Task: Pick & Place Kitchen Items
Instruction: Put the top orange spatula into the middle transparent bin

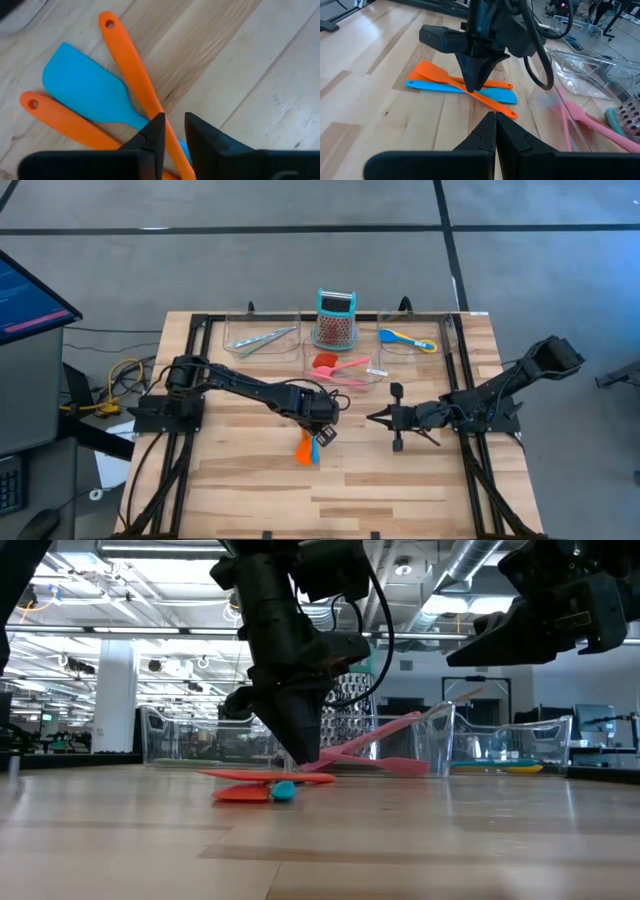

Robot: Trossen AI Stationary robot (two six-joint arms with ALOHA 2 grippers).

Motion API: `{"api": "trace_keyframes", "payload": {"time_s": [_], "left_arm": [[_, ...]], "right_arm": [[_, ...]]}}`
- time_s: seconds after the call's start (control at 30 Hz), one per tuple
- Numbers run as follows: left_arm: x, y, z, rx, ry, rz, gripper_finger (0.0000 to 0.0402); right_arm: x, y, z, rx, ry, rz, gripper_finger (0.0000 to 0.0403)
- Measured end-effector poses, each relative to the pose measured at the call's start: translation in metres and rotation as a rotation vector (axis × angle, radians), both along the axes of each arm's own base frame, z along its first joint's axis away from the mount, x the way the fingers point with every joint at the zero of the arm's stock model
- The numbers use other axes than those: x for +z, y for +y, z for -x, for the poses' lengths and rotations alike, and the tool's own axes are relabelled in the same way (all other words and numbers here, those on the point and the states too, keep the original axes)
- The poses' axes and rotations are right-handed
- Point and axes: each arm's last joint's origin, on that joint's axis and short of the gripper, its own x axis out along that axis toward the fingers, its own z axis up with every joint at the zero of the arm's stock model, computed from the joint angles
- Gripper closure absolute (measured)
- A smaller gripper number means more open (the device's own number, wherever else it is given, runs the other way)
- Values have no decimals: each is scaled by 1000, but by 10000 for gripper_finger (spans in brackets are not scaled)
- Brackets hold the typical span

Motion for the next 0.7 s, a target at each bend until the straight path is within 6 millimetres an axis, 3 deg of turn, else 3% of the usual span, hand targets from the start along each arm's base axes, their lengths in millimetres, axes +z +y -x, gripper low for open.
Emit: {"api": "trace_keyframes", "payload": {"time_s": [0.37, 0.7], "left_arm": [[-3, 0, 0, 5, 8, -17, 278], [-11, 1, -1, 15, 23, -32, 277]], "right_arm": [[0, 0, 0, 0, -1, -1, 403], [0, 0, 0, -2, -3, -7, 403]]}}
